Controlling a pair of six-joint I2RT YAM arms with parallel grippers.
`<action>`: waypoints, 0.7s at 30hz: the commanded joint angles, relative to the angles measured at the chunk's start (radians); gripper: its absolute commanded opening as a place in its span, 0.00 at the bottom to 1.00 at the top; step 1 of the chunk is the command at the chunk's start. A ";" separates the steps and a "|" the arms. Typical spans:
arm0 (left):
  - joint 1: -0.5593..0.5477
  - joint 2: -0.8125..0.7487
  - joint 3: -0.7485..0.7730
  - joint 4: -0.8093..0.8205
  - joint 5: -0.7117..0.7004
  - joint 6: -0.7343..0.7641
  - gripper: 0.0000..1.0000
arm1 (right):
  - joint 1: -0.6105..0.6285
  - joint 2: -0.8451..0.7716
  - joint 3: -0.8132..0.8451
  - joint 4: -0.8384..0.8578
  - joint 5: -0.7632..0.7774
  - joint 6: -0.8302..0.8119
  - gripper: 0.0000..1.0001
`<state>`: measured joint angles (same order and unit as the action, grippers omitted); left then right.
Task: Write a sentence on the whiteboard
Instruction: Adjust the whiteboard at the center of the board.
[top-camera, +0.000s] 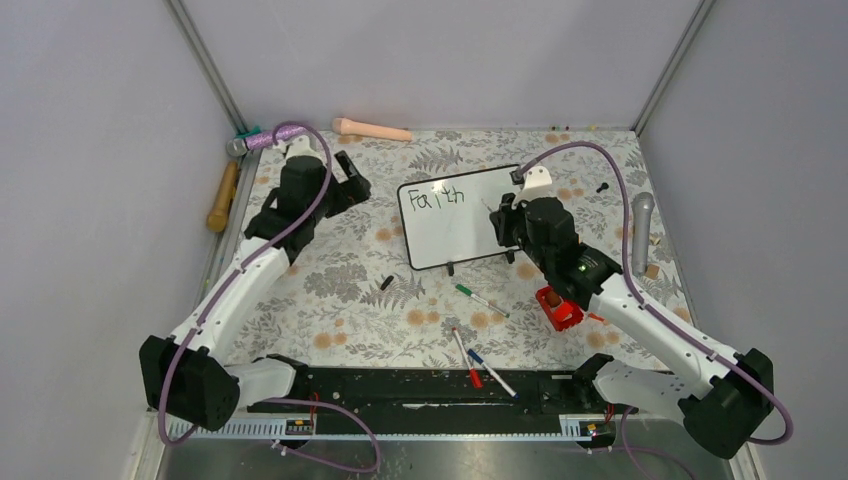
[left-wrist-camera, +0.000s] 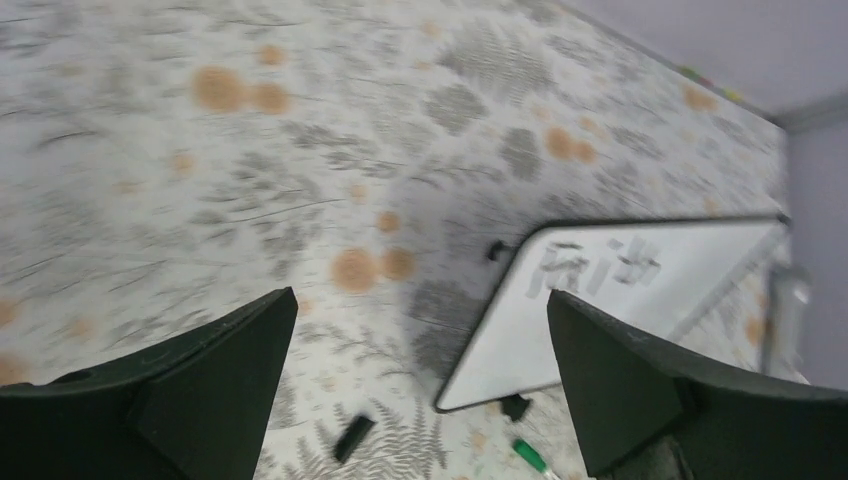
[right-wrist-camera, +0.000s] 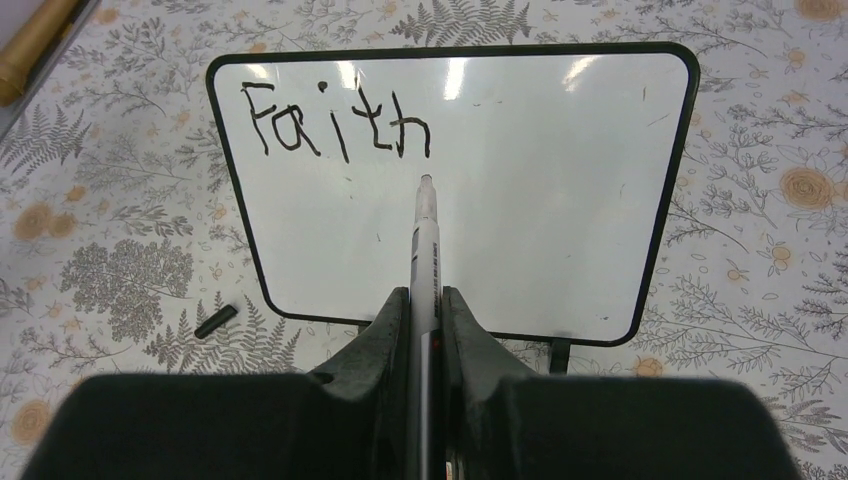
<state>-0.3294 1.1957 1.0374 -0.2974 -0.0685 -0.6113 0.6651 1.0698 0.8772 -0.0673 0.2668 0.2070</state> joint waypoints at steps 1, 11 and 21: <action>0.040 0.042 0.114 -0.343 -0.323 -0.025 0.99 | -0.007 -0.029 -0.003 0.057 -0.019 0.011 0.00; 0.053 -0.159 -0.216 0.026 0.000 -0.022 0.97 | -0.007 0.020 0.012 0.050 -0.065 0.018 0.00; -0.147 -0.209 -0.574 0.555 0.033 0.086 0.99 | -0.007 0.016 -0.089 0.166 -0.067 0.026 0.00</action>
<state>-0.4129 0.9619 0.4744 -0.0216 -0.0292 -0.6178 0.6647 1.0935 0.8387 -0.0048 0.2142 0.2184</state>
